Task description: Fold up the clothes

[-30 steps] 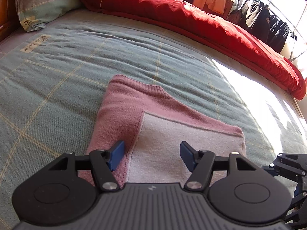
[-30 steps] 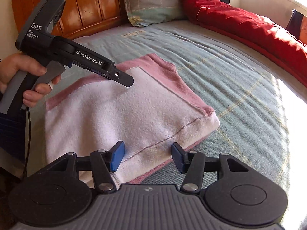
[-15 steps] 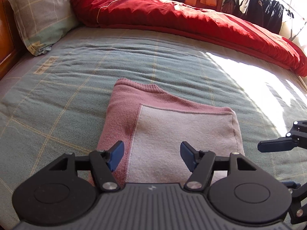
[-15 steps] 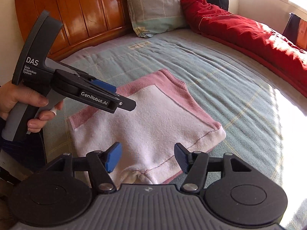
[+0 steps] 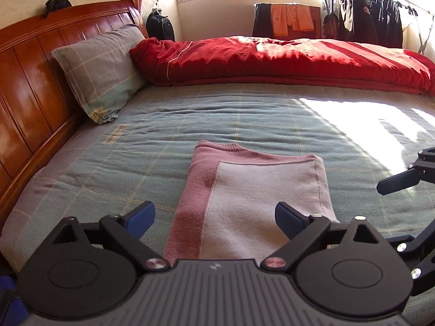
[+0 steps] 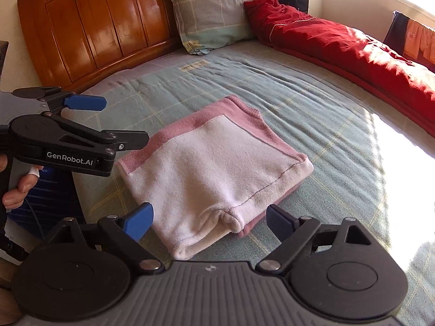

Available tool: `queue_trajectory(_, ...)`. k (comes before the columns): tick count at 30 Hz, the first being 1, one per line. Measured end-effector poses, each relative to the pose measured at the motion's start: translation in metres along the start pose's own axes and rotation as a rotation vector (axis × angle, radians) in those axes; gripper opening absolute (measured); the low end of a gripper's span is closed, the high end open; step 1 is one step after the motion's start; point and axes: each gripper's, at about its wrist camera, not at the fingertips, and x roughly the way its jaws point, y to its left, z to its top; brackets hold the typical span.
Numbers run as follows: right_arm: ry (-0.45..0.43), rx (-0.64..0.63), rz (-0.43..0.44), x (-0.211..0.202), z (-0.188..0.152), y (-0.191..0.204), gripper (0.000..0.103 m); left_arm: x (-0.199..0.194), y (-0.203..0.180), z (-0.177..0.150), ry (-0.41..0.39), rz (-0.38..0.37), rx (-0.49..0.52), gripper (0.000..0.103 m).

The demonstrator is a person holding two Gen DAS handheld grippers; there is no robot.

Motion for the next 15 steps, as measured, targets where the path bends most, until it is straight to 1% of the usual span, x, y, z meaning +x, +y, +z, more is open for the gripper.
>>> queue_trajectory(1, -0.001, 0.001, -0.004, -0.005, -0.002, 0.002, 0.103, -0.007, -0.002, -0.003, -0.007, -0.002, -0.012, 0.095)
queue_trajectory(2, 0.0, 0.005, -0.01, -0.009, -0.004, 0.003, 0.103, -0.013, -0.004, -0.006, -0.014, -0.001, -0.022, 0.096)
queue_trajectory(4, 0.01, 0.017, -0.023, -0.017, -0.009, 0.006, 0.103, -0.026, -0.009, -0.012, -0.032, 0.014, -0.032, 0.097)
queue_trajectory(5, 0.021, 0.022, -0.023, -0.021, -0.013, 0.007, 0.103, -0.032, -0.012, -0.016, -0.046, 0.031, -0.033, 0.1)
queue_trajectory(8, 0.053, 0.026, -0.016, -0.033, -0.026, 0.009, 0.103, -0.052, -0.022, -0.028, -0.084, 0.079, -0.04, 0.101)
queue_trajectory(10, 0.054, 0.017, -0.03, -0.043, -0.038, 0.011, 0.103, -0.065, -0.026, -0.035, -0.1, 0.1, -0.067, 0.101)
queue_trajectory(11, 0.046, 0.016, -0.046, -0.048, -0.045, 0.012, 0.103, -0.071, -0.027, -0.039, -0.105, 0.098, -0.088, 0.101)
queue_trajectory(13, 0.042, 0.041, -0.074, -0.057, -0.056, 0.01, 0.103, -0.084, -0.03, -0.048, -0.116, 0.1, -0.122, 0.101)
queue_trajectory(15, 0.063, 0.085, -0.078, -0.064, -0.065, 0.005, 0.103, -0.095, -0.034, -0.056, -0.118, 0.126, -0.145, 0.101)
